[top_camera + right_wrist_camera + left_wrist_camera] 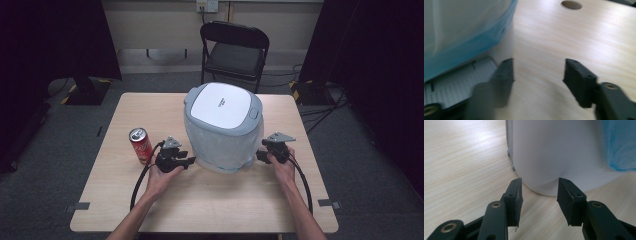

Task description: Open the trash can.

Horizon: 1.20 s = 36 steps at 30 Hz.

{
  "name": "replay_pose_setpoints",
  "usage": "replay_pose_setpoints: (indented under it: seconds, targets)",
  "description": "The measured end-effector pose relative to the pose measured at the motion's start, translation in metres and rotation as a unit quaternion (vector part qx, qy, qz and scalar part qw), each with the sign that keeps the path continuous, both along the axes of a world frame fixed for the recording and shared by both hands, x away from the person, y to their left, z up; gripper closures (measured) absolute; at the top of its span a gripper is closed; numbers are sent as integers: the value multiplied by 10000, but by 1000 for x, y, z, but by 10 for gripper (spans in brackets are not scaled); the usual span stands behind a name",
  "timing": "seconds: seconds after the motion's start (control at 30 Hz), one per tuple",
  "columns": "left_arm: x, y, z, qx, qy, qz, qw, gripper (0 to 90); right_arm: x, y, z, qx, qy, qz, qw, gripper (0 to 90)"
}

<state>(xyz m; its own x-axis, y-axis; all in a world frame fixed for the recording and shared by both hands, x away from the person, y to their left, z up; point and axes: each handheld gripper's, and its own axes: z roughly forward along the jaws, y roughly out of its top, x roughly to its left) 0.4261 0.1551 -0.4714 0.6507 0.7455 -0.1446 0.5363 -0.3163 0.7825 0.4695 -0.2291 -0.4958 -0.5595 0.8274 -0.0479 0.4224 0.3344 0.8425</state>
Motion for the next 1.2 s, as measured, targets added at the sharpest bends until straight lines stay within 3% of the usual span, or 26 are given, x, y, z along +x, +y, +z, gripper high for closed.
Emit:
replay_pose_setpoints:
  seconds: [0.07, 0.17, 0.27, 0.3, 0.4, 0.43, 0.47, 0.53, 0.6, 0.63, 0.67, 0.7, 0.73, 0.77, 0.83, 0.9, 0.97, 1.03, 1.17, 1.2]
  targets:
    - [1, 1, -2, -193, 91, 123, 9997, 564, -1, 0, 1, 37, 42, 88, 9999, 541]
    - [4, 3, -3, -376, 123, 326, 9987, 600, -10, 1, 1, 99, 162, 534, 9984, 614]
    - [9, 3, -6, -403, 164, 380, 9983, 602, -18, 3, 2, 122, 225, 717, 9971, 610]
    - [12, 2, -7, -383, 189, 351, 9985, 604, -26, 9, 2, 169, 289, 940, 9950, 607]
    - [16, 1, -7, -441, 220, 374, 9981, 608, -36, 18, 2, 208, 365, 1163, 9923, 609]
    - [18, 0, -6, -390, 163, 427, 9982, 608, -41, 22, 3, 173, 368, 1298, 9907, 596]
    - [23, 1, -5, -417, 167, 528, 9976, 606, -50, 29, 7, 119, 380, 1517, 9876, 511]
    - [25, 0, -4, -418, 179, 584, 9973, 597, -51, 30, 9, 150, 391, 1549, 9870, 500]
    - [28, -1, -4, -399, 163, 678, 9968, 601, -48, 24, 12, 150, 365, 1343, 9902, 500]
    - [31, -1, -4, -401, 175, 705, 9966, 605, -42, 15, 12, 92, 350, 1016, 9942, 476]
    - [31, -1, -4, -401, 175, 705, 9966, 607, -42, 15, 12, 92, 350, 1016, 9942, 476]
    - [33, -1, -4, -406, 194, 707, 9965, 607, -37, 9, 12, 86, 358, 800, 9961, 451]
    - [38, -4, -3, -340, 167, 673, 9970, 612, -26, 1, 12, 156, 360, 397, 9984, 397]
    - [38, -4, -3, -340, 167, 673, 9970, 611, -26, 1, 12, 156, 360, 397, 9984, 397]
    - [43, -8, -2, -220, 81, 685, 9974, 607, -13, -3, 12, 248, 311, 37, 9992, 373]
    - [49, -10, -2, -267, 167, 704, 9970, 603, 8, -2, 14, 365, 318, -255, 9985, 336]
    - [56, -12, -1, -296, 164, 714, 9969, 599, 14, -1, 15, 386, 310, -305, 9983, 330]
    - [63, -13, -2, -350, 187, 717, 9966, 584, 31, 3, 19, 361, 249, -435, 9981, 317]
    - [68, -15, -3, -419, 129, 689, 9967, 595, 38, 7, 17, 231, -7, -463, 9987, 331]
    - [69, -15, -3, -440, 146, 674, 9967, 600, 39, 8, 16, 328, 37, -435, 9985, 329]
